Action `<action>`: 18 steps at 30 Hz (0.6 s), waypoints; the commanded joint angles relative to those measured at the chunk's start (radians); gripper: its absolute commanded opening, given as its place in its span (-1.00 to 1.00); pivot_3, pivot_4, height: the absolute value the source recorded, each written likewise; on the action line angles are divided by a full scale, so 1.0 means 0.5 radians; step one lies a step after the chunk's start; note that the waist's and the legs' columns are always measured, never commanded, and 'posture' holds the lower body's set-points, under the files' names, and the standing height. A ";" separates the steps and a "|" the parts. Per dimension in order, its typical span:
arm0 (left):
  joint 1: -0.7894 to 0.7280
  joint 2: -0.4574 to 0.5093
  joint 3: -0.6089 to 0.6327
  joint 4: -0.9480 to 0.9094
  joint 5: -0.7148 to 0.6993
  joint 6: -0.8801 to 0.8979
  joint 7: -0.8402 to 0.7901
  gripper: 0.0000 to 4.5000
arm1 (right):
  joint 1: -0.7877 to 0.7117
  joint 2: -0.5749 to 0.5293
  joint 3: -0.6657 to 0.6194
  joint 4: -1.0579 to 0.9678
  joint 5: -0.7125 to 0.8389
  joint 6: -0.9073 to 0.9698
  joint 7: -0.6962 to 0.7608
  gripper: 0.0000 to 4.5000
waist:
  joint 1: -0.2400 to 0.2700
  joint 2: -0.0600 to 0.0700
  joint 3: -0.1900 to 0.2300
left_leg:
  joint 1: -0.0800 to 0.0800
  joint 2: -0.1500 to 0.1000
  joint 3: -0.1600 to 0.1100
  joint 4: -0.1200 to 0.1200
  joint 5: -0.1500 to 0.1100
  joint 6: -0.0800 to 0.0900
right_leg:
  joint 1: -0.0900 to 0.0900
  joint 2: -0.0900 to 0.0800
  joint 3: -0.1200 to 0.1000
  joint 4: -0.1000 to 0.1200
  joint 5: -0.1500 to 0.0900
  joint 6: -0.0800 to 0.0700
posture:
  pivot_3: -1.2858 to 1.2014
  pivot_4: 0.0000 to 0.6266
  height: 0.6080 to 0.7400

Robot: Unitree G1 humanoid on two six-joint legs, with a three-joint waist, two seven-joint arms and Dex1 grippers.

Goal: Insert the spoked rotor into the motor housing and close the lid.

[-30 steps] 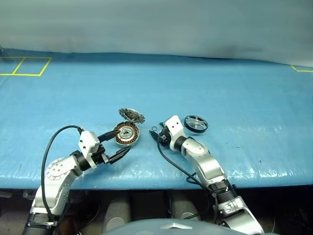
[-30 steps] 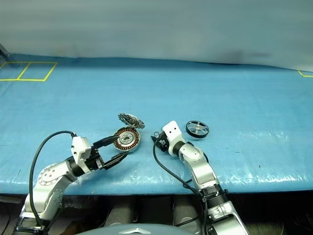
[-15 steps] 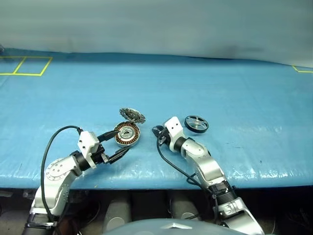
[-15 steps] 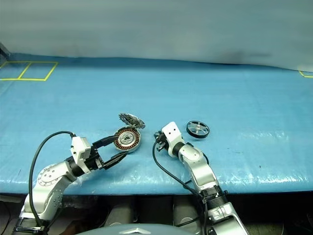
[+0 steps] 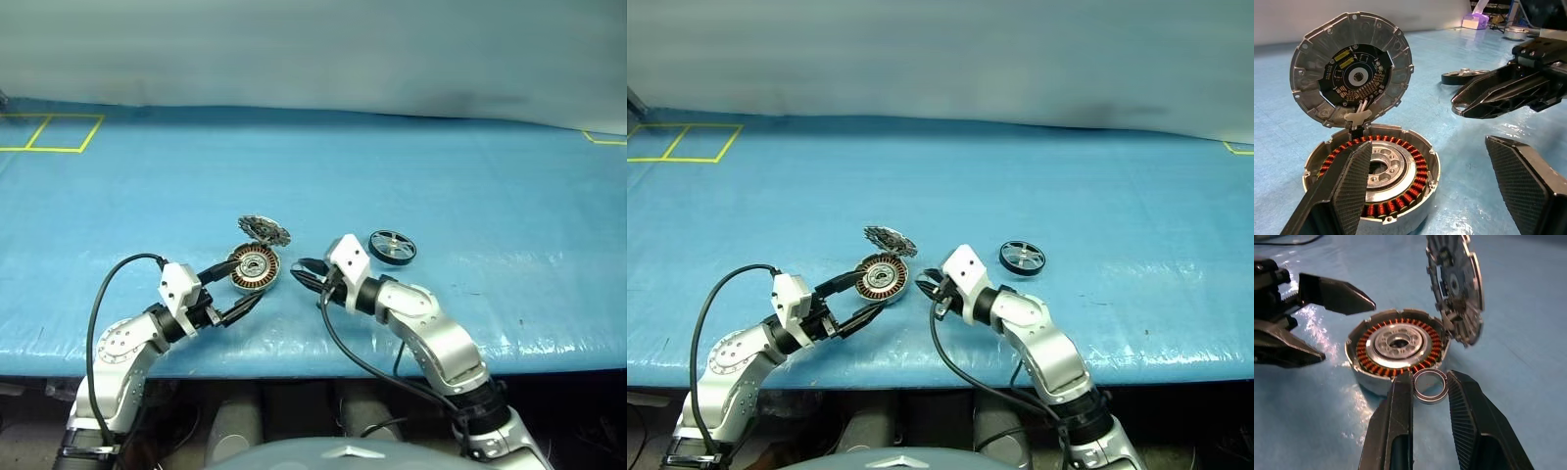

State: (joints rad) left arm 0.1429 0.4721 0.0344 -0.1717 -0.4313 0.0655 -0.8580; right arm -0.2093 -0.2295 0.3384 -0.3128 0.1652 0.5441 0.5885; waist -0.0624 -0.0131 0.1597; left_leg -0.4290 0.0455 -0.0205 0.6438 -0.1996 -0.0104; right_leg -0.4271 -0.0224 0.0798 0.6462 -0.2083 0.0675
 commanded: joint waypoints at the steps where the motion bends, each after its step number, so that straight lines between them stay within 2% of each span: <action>1: 0.054 -0.021 0.068 -0.057 0.008 -0.072 0.048 0.80 | -0.112 0.080 0.034 0.136 -0.027 -0.077 -0.033 -0.70 | 0.001 -0.001 -0.001 | 0.000 0.000 0.000 0.000 0.000 0.000 | 0.000 0.000 0.000 0.000 0.000 0.000 | 0.03 -0.52 1.00; 10: 0.215 -0.038 0.135 -0.188 0.040 -0.129 0.199 0.80 | -0.303 0.226 0.078 0.561 -0.078 -0.255 -0.008 -0.70 | 0.003 -0.001 -0.001 | -0.002 0.000 0.000 -0.002 0.000 0.000 | -0.001 -0.001 -0.001 0.000 0.000 -0.001 | 0.03 -0.52 1.00; 18: 0.282 -0.043 0.150 -0.255 0.045 -0.128 0.252 0.80 | -0.353 0.283 0.148 0.650 -0.084 -0.314 0.073 -0.70 | 0.001 -0.001 -0.001 | -0.002 0.000 0.000 -0.002 0.000 0.000 | -0.001 -0.001 -0.001 0.000 0.000 -0.001 | 0.03 -0.52 1.00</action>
State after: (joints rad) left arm 0.2852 0.4543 0.0948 -0.2539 -0.4039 0.0175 -0.7378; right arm -0.3686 -0.1040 0.4054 0.0311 0.1229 0.4153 0.6129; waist -0.0619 -0.0137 0.1593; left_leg -0.4298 0.0453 -0.0207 0.6427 -0.1997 -0.0104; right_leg -0.4278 -0.0227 0.0791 0.6461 -0.2081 0.0672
